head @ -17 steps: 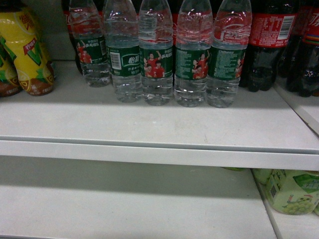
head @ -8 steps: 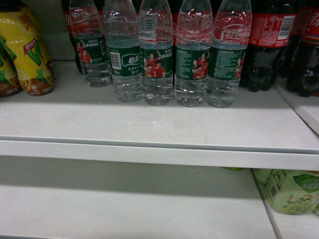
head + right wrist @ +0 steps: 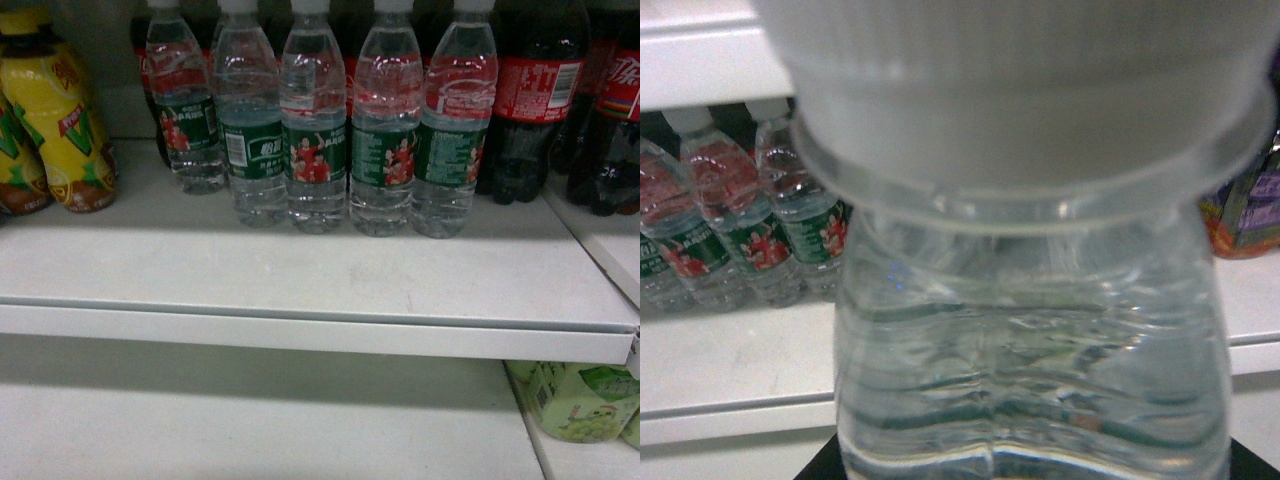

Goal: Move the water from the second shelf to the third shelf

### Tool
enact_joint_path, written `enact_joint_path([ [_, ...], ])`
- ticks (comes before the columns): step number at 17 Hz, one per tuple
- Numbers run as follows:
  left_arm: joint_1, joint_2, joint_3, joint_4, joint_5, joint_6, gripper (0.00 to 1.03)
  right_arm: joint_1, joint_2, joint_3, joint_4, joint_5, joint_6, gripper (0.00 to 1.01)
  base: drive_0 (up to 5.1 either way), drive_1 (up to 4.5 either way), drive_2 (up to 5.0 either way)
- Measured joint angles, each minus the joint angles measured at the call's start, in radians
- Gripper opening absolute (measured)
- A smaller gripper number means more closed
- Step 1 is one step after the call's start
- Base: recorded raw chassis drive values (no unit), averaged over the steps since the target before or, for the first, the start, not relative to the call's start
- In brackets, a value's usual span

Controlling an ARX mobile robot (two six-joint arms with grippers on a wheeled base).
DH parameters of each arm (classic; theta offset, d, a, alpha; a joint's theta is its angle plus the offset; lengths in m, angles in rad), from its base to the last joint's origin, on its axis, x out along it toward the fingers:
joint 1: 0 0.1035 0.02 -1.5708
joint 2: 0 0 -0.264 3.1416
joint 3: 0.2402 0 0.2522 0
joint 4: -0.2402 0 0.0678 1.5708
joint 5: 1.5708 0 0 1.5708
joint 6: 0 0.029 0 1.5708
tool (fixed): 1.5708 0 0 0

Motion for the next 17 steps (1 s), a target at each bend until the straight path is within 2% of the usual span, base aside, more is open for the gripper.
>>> enact_joint_path([
  [17, 0.000, 0.000, 0.000, 0.005, -0.002, 0.000, 0.98, 0.000, 0.000, 0.005, 0.006, 0.000, 0.003, 0.43, 0.0, 0.00, 0.0],
])
